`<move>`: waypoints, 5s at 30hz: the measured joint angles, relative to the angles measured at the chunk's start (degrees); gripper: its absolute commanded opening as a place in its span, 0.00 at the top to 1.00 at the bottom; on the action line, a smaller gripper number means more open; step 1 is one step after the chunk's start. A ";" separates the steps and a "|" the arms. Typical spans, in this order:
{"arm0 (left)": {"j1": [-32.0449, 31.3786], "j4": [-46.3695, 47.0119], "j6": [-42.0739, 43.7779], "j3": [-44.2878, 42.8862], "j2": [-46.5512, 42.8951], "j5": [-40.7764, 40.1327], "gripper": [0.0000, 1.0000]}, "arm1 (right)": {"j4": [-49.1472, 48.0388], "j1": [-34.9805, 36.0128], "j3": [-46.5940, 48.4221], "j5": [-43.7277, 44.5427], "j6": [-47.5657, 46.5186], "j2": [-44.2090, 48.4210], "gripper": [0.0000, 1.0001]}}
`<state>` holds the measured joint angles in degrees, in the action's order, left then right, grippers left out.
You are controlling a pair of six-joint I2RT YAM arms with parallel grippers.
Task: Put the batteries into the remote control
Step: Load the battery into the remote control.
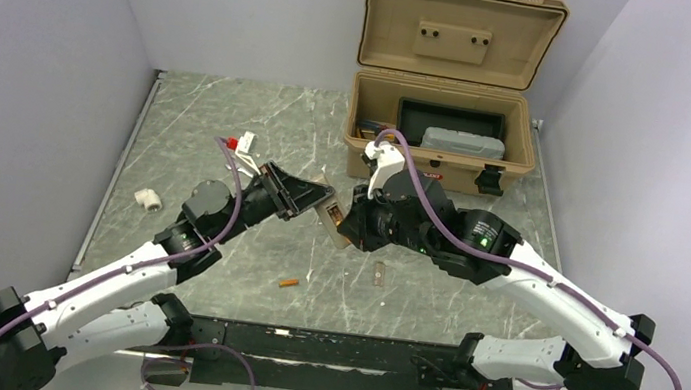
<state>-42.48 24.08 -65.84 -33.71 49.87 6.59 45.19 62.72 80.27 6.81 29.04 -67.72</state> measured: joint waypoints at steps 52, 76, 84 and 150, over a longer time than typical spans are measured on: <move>-2.21 14.49 -6.91 3.50 7.80 3.65 1.00 | 1.31 -0.13 -0.72 3.41 -1.92 0.24 0.77; -2.58 21.84 -10.86 5.88 11.80 3.78 1.00 | 0.44 -0.15 -0.85 4.17 -1.88 3.87 0.68; -2.58 23.15 -11.91 5.97 12.61 4.13 1.00 | 0.11 -0.17 -1.49 4.17 -2.62 5.33 0.67; -2.62 12.96 -19.19 8.37 3.96 17.97 1.00 | -34.67 -18.08 -30.25 -75.93 -44.35 17.09 0.52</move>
<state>-45.10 37.04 -85.03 -25.34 53.82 24.56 10.52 44.64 50.02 -69.12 -15.31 -50.63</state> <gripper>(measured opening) 0.311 0.486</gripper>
